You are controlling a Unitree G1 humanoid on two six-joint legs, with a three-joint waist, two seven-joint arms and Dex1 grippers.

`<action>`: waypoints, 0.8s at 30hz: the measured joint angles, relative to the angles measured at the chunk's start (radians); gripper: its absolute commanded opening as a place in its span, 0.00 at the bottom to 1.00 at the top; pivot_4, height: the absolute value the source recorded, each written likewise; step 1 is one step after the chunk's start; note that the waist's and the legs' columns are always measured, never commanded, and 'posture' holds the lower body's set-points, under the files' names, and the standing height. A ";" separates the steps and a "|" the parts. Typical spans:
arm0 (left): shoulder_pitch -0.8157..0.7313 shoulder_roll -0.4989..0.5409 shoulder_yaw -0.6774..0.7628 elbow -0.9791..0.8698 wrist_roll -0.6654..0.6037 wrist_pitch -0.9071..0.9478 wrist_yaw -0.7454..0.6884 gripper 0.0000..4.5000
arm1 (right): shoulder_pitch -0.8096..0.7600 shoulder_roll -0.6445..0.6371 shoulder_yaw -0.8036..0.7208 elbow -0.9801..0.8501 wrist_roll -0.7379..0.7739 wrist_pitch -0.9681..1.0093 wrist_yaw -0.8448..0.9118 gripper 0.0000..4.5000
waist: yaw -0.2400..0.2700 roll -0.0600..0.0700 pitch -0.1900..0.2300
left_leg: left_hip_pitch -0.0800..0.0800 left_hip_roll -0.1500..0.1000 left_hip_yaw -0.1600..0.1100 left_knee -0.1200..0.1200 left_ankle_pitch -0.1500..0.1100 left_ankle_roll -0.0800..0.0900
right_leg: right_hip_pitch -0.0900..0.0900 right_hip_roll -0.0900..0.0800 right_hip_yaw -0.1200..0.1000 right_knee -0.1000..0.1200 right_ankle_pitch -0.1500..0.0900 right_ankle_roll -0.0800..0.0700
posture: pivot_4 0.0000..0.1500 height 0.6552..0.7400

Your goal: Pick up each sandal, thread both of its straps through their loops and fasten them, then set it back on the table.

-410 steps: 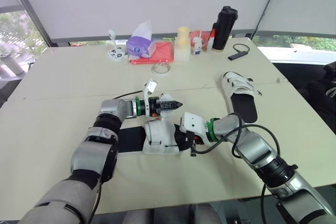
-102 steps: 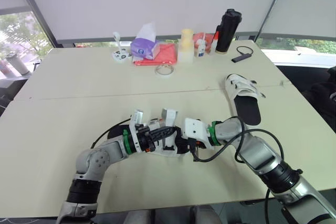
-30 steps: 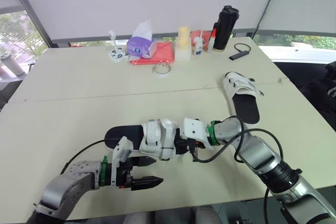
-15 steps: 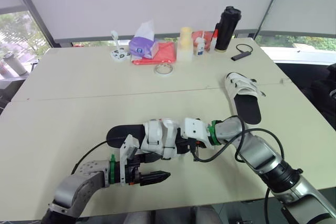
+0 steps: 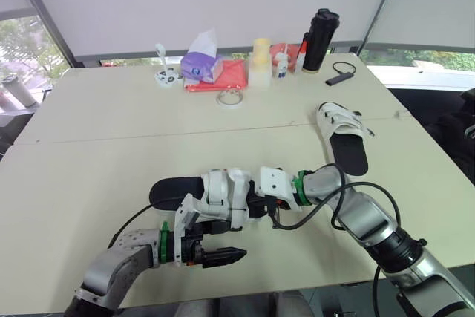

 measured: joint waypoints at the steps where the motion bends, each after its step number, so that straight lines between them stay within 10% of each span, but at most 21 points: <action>1: -0.003 -0.008 0.000 0.006 0.001 -0.003 0.001 0.99 | 0.001 0.000 -0.001 0.000 -0.001 0.000 0.000 0.00 | 0.000 0.000 0.000 | 0.000 0.000 0.000 0.000 0.000 0.000 | 0.000 0.000 0.000 0.000 0.000 0.000 | 1.00 1.00; 4: -0.004 -0.021 0.000 0.020 0.003 -0.014 0.009 0.80 | 0.001 0.000 -0.002 -0.001 -0.006 0.000 -0.001 0.00 | 0.001 0.000 0.000 | 0.000 0.000 0.000 0.000 0.000 0.000 | 0.000 0.000 0.000 0.000 0.000 0.000 | 1.00 1.00; 11: -0.013 -0.038 0.000 0.048 0.002 -0.013 0.022 0.02 | 0.001 0.002 -0.001 -0.003 -0.007 -0.001 0.000 0.00 | 0.000 0.000 0.000 | 0.000 0.000 0.000 0.000 0.001 0.002 | 0.000 0.000 0.000 0.000 0.000 0.000 | 1.00 1.00; 24: 0.048 0.168 0.009 -0.105 -0.085 0.134 -0.063 0.01 | 0.002 0.007 0.003 -0.006 -0.009 -0.004 0.000 0.00 | -0.002 0.000 0.000 | 0.000 0.000 -0.001 -0.001 0.001 0.002 | -0.001 0.000 -0.001 0.001 0.000 0.001 | 1.00 1.00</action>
